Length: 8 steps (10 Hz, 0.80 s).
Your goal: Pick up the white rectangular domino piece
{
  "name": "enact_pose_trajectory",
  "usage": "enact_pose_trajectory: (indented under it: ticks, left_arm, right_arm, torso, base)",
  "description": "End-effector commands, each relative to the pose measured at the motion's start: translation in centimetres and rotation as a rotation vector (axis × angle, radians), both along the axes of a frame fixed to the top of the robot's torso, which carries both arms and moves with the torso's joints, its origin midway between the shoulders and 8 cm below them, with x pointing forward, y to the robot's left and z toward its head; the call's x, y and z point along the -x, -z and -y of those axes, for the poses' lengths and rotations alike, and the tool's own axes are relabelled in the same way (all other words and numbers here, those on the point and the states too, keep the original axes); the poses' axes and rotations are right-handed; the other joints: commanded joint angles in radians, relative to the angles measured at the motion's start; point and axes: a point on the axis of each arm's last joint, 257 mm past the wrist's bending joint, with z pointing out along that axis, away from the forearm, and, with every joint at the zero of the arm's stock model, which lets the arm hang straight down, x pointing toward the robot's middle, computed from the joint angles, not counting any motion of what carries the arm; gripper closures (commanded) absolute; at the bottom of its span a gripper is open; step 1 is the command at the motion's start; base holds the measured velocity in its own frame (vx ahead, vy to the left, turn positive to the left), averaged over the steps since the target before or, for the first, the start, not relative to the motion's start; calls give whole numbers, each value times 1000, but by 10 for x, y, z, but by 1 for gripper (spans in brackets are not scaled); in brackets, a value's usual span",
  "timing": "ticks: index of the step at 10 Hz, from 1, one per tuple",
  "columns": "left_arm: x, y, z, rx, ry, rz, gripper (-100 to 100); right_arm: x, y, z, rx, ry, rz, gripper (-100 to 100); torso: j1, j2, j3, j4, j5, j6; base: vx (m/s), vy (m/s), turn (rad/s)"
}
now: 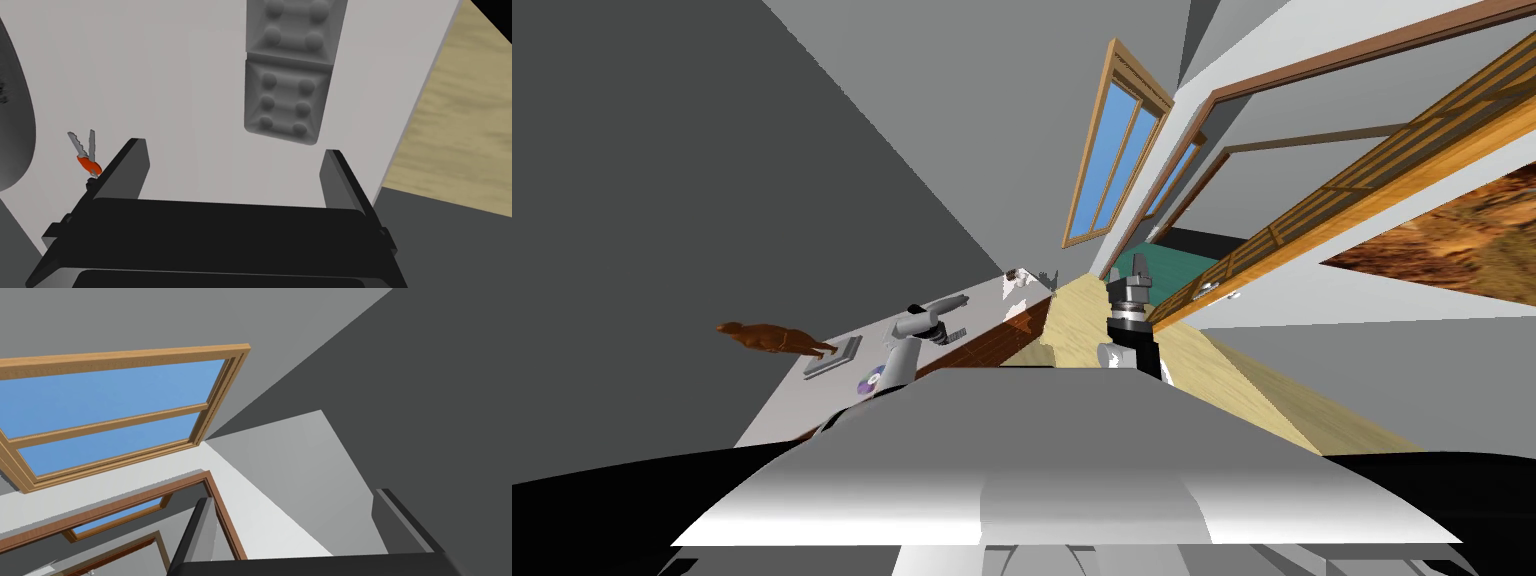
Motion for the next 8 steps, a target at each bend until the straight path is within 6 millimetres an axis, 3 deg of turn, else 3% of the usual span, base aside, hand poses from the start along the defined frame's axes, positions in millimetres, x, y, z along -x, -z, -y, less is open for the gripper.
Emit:
enact_pose_trajectory:
  ticks: [1,8]
  left_arm:
    - [8,6,9,44,-19,-47,-100]
    - [37,19,39,176,-73,-202,-100]
  right_arm:
    - [0,0,0,0,0,0,0]
    - [0,0,0,0,0,0,0]
  torso:
    - [0,0,0,0,0,0]
    - [0,0,0,0,0,0]
  base:
    - [31,12,-68]
    - [31,17,-57]
